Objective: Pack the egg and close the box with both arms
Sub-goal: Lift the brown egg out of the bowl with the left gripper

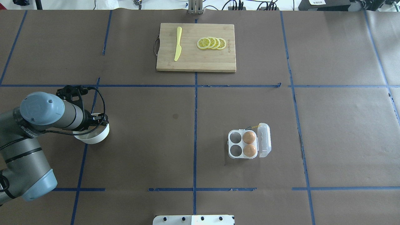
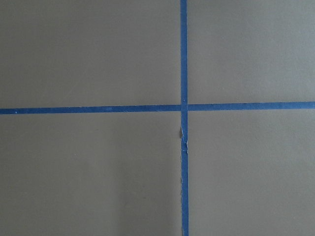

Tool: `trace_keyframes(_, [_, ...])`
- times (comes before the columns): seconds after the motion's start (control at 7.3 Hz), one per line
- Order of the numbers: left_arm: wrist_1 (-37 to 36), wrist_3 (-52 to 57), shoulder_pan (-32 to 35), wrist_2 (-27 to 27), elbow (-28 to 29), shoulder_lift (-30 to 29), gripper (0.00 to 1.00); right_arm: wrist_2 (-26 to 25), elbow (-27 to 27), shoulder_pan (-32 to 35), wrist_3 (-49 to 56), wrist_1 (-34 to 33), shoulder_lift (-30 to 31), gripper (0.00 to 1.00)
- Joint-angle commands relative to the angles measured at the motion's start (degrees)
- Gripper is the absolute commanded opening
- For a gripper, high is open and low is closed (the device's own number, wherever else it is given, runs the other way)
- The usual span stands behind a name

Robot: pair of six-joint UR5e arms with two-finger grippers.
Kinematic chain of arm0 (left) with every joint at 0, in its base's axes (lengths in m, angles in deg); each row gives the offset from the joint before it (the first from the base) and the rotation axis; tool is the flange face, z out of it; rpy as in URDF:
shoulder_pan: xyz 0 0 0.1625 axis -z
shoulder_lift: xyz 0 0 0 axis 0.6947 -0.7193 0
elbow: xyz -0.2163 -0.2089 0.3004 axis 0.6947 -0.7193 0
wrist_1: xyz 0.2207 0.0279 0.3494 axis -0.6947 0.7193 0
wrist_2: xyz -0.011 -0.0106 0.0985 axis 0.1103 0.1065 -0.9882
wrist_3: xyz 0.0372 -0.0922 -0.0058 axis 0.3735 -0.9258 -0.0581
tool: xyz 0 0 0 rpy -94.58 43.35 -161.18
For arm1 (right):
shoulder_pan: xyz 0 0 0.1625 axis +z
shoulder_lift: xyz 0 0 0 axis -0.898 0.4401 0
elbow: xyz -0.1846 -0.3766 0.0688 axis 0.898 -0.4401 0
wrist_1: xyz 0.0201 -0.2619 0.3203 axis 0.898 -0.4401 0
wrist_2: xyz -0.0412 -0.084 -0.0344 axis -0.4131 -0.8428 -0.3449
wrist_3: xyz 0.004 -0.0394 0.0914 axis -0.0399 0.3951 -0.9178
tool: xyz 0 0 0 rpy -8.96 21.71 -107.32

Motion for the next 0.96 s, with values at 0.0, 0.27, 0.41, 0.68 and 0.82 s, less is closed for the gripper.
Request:
trace_keyframes(0.0, [-0.05,0.27,0.82,0.09,-0.85,0.14,0.07,0.0,0.07,0.0,0.0,0.0,0.0,1.0])
trace_keyframes(0.27, [-0.14,0.45,1.26,0.09,-2.78,1.02,0.05,0.0,-0.02,0.0,0.0,0.0,0.0,1.0])
trace_keyframes(0.41, [-3.09,0.45,1.35,0.09,-5.05,1.46,0.05,0.0,-0.02,0.0,0.0,0.0,0.0,1.0])
trace_keyframes(0.68, [-12.83,0.45,1.35,0.09,-13.21,1.46,0.04,0.0,-0.11,0.0,0.0,0.0,0.0,1.0])
trace_keyframes(0.82, [-14.45,0.45,1.35,0.18,-15.51,1.02,0.03,0.0,-0.19,0.0,0.0,0.0,0.0,1.0])
